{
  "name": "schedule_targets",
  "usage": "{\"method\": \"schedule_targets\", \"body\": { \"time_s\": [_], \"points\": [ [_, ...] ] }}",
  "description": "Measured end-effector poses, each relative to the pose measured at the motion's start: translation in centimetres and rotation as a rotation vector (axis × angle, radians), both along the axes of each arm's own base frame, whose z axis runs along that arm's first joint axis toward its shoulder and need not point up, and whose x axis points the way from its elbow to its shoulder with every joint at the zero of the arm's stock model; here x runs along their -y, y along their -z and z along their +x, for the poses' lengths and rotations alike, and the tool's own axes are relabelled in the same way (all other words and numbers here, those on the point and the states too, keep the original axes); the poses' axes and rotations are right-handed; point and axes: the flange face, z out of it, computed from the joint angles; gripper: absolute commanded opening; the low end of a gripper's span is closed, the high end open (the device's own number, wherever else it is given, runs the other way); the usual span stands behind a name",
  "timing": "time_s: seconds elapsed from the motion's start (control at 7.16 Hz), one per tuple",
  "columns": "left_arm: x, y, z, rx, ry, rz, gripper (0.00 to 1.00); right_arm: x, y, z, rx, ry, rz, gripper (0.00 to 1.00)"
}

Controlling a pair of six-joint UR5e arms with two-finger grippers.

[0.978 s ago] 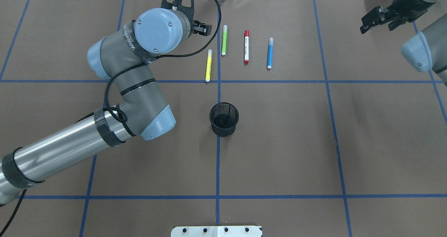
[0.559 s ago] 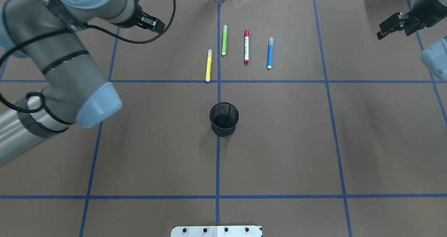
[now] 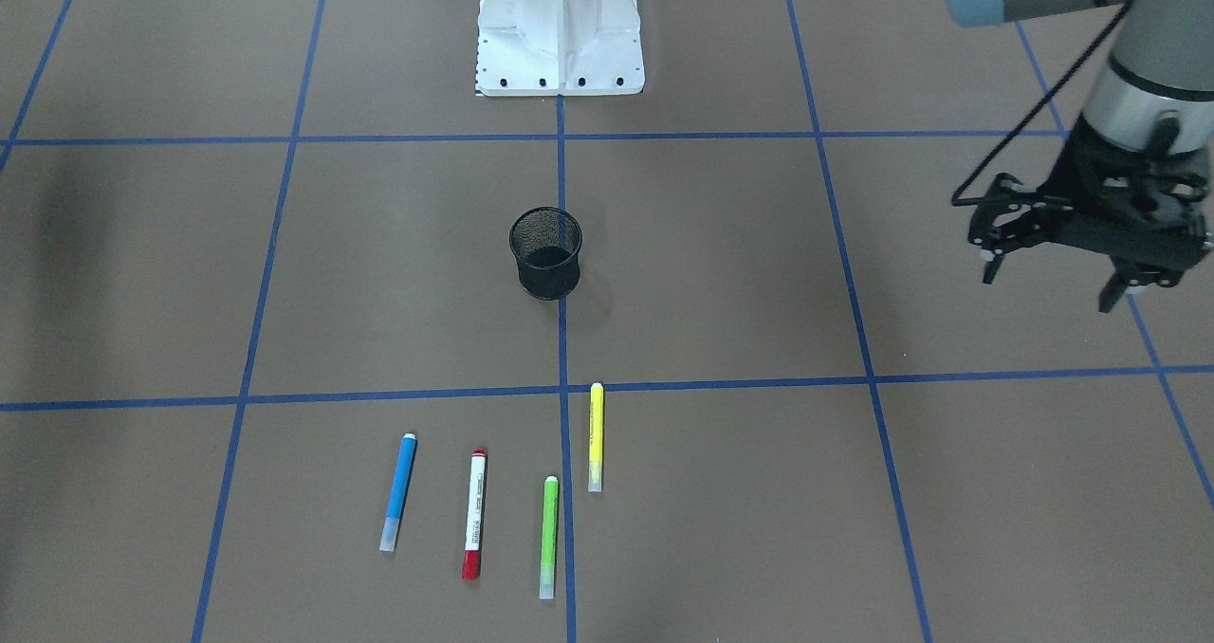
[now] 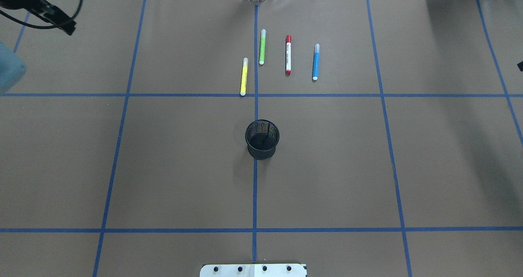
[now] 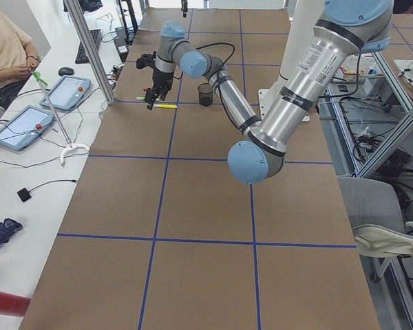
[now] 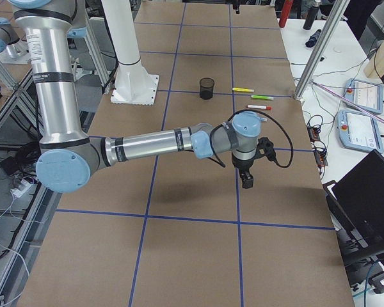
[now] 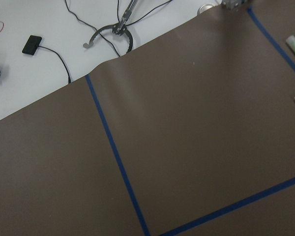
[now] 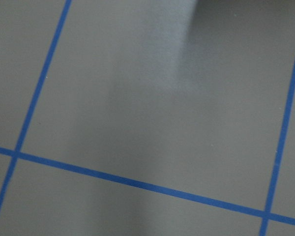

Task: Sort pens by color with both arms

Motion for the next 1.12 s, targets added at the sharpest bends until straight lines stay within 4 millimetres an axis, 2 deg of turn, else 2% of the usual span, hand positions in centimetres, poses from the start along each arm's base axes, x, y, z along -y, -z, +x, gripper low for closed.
{"method": "schedule_targets", "body": {
  "time_s": [0.14,0.42,0.7,0.84,0.98,1.12],
  "points": [
    [0.6,-4.1,-3.4,0.036,-0.032,-0.027,1.0,-2.1,-2.8,2.7,-0.016,-0.005,-0.015,1.0],
    [1.4,-11.5,-8.9,0.002,-0.037,-0.194,1.0,-6.7,-8.8,7.7,-0.067,-0.003,-0.042,1.0],
    [0.4,-18.1,-14.5,-0.046,0.042,-0.339,1.0,-9.6,-14.1,10.1,-0.092,0.009,-0.111,1.0],
    [0.0,-21.2,-16.9,-0.055,0.083,-0.398,1.0,-10.1,-15.1,10.6,-0.09,0.006,-0.127,1.0],
    [-0.9,-24.0,-18.3,-0.064,0.099,-0.435,1.0,-10.1,-15.2,10.9,-0.086,0.003,-0.131,1.0],
    [-2.5,-26.7,-18.9,-0.086,0.095,-0.448,1.0,-9.7,-14.8,10.9,-0.077,0.002,-0.127,1.0]
  ]
}}
